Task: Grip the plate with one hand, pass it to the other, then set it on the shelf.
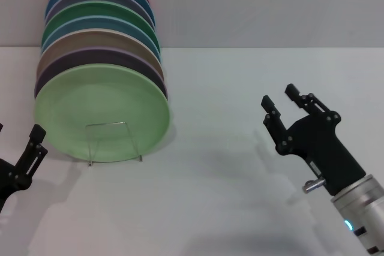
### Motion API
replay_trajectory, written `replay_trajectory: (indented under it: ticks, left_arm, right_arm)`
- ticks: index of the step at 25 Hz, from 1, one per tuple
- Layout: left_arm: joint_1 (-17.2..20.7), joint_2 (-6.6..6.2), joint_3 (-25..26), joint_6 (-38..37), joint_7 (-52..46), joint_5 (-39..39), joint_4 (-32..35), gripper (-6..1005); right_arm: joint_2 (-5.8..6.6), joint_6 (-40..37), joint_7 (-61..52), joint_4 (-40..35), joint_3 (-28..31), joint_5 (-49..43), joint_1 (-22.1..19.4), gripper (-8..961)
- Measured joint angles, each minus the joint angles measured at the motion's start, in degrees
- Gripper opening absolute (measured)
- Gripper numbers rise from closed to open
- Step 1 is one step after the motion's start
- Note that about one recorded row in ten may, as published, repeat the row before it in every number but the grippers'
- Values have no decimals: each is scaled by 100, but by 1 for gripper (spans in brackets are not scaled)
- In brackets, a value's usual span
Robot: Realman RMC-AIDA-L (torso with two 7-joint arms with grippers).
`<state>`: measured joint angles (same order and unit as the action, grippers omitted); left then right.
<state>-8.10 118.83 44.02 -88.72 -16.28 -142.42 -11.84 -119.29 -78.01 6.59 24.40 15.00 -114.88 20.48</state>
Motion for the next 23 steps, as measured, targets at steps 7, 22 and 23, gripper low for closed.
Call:
replay_trajectory:
  ticks: [7, 22, 23]
  left_arm:
    - [-62, 8, 25, 193, -14, 184, -93, 803]
    - [-148, 18, 27, 321, 93, 534, -170, 827]
    - [-147, 23, 27, 334, 152, 538, -177, 827]
  right_arm:
    - [-17, -307, 5, -251, 158, 24, -68, 599]
    - [-17, -592, 105, -497, 999, 31, -385, 667]
    - [-16, -592, 105, -549, 997, 31, -390, 667]
